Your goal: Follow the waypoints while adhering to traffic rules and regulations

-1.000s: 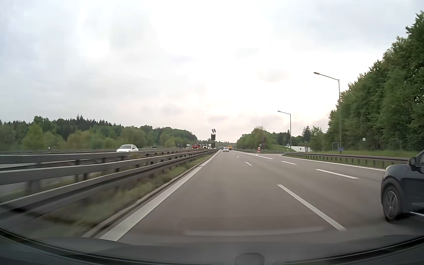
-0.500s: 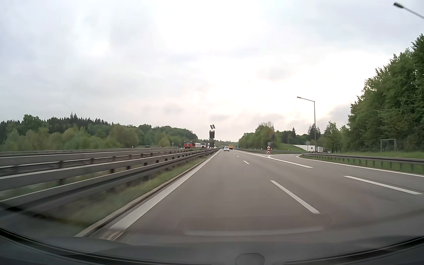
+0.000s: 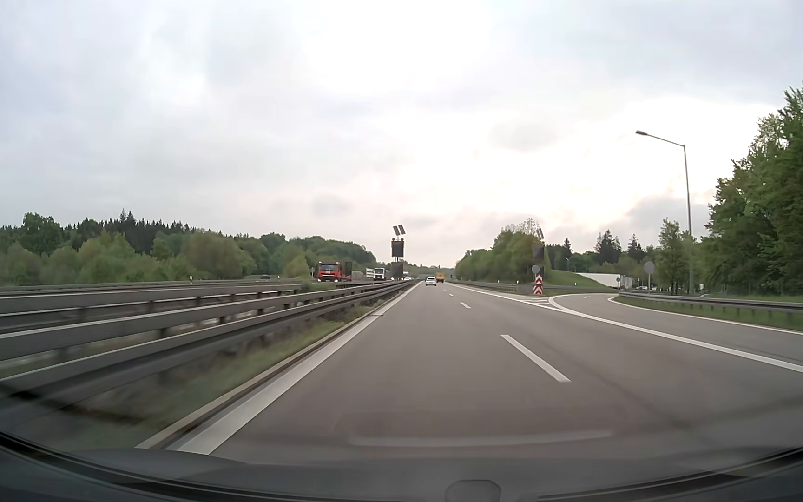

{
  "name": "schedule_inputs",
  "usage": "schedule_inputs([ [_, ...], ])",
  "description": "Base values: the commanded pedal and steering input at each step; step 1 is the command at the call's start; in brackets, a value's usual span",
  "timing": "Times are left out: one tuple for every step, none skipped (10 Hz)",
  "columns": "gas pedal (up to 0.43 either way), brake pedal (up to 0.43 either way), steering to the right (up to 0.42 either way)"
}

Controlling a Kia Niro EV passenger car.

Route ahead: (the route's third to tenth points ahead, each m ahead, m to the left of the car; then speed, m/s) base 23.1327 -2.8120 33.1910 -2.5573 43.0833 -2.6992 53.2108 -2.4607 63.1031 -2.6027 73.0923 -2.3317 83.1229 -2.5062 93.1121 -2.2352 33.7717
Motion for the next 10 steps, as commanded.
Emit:
schedule_inputs([
  [0.157,0.000,-0.003],
  [0.157,0.000,-0.003],
  [0.157,0.000,-0.003],
  [0.157,0.000,-0.003],
  [0.157,0.000,-0.002],
  [0.157,0.000,-0.001],
  [0.157,0.000,-0.001],
  [0.157,0.000,-0.001],
  [0.157,0.000,-0.001],
  [0.157,0.000,-0.001],
])
